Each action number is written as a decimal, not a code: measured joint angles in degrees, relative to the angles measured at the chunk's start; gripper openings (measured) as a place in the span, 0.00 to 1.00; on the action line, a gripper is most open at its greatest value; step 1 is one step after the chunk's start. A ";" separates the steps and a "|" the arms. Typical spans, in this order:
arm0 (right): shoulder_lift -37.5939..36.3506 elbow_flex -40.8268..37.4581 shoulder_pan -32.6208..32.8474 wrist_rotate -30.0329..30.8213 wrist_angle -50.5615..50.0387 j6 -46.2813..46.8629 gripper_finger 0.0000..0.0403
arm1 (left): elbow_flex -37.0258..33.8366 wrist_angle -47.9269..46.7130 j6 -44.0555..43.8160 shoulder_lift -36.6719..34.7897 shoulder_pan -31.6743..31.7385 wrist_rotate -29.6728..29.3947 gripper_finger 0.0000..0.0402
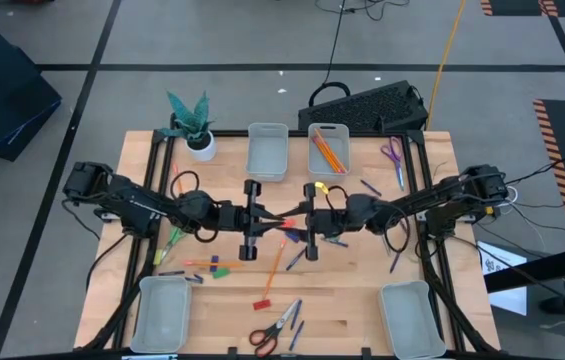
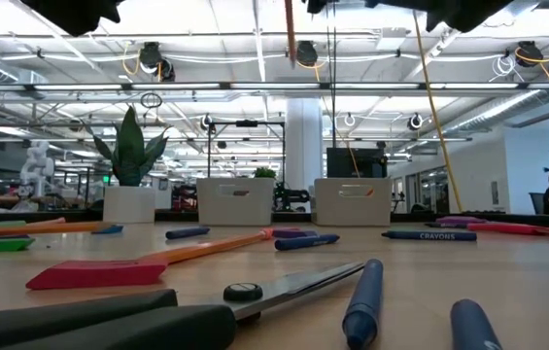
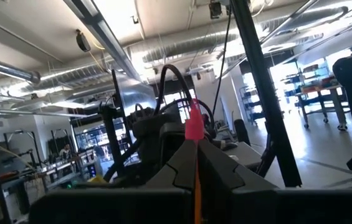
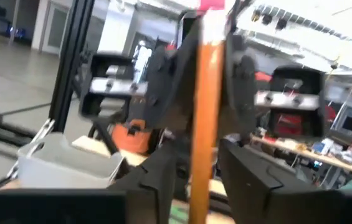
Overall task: Sort crayons/erasers/pens/pencils in bins
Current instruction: Put the yellow pencil into the top right bin
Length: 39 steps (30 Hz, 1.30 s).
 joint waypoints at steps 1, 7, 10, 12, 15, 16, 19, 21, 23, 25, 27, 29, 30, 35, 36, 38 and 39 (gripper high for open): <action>0.00 -0.02 0.02 0.00 -0.70 0.16 0.23 | 0.00 -0.17 0.06 0.00 -0.15 0.00 0.04; -0.28 -0.02 0.02 0.03 -2.70 1.03 0.06 | 0.00 -1.79 0.17 -0.20 -0.54 0.00 0.04; -0.35 -0.02 -0.08 1.74 -5.64 1.27 0.01 | -0.01 -3.76 0.15 -0.36 -0.54 -0.47 0.04; -0.37 -0.02 -0.07 4.04 -8.38 1.49 0.01 | -0.02 -7.07 0.11 -1.42 -0.75 -2.25 0.05; -1.36 -0.02 0.39 7.76 -16.49 2.33 0.01 | -0.02 -16.99 -0.82 -4.35 -1.23 -7.55 0.05; -1.84 0.01 0.50 7.79 -20.17 2.43 0.01 | -0.02 -21.17 -1.39 -5.41 -1.39 -9.84 0.05; -3.26 2.38 0.67 9.20 -37.80 5.98 0.08 | -0.02 -33.31 -5.17 -8.39 -1.72 -15.81 0.06; -3.32 4.53 -0.14 11.57 -49.00 8.15 0.14 | -0.02 -39.01 -8.46 -9.05 -1.79 -17.97 0.09; -3.30 6.03 -1.60 12.52 -58.52 9.18 0.22 | -0.02 -43.81 -11.38 -8.86 -1.85 -19.48 0.13; -2.72 6.77 -4.02 10.85 -65.20 9.82 0.29 | -0.07 -47.23 -13.60 -8.47 -1.84 -19.76 0.18; -2.06 6.54 -7.05 7.22 -70.52 9.66 0.34 | -0.02 -49.42 -15.61 -7.49 -1.61 -19.85 0.21; -1.18 6.03 -10.25 4.33 -73.22 8.53 0.37 | -0.40 -51.49 -17.47 -6.56 -1.50 -19.85 0.23; -0.52 6.04 -11.76 3.95 -73.30 7.61 0.38 | -0.52 -51.49 -18.25 -6.12 -1.49 -19.88 0.23; 4.39 7.06 -16.93 -0.87 -73.22 1.72 0.36 | -0.52 -50.67 -18.96 -4.83 -1.46 -19.95 0.24; 5.91 7.57 -17.48 -2.69 -73.81 1.23 0.35 | -0.52 -50.68 -19.06 -4.67 -1.46 -19.93 0.24; 8.69 8.52 -18.05 -5.62 -74.52 0.39 0.33 | -0.52 -50.66 -19.56 -4.68 -1.46 -19.96 0.24; 10.00 8.94 -18.10 -6.21 -74.83 -0.22 0.33 | -0.52 -50.71 -19.85 -4.68 -1.46 -19.96 0.24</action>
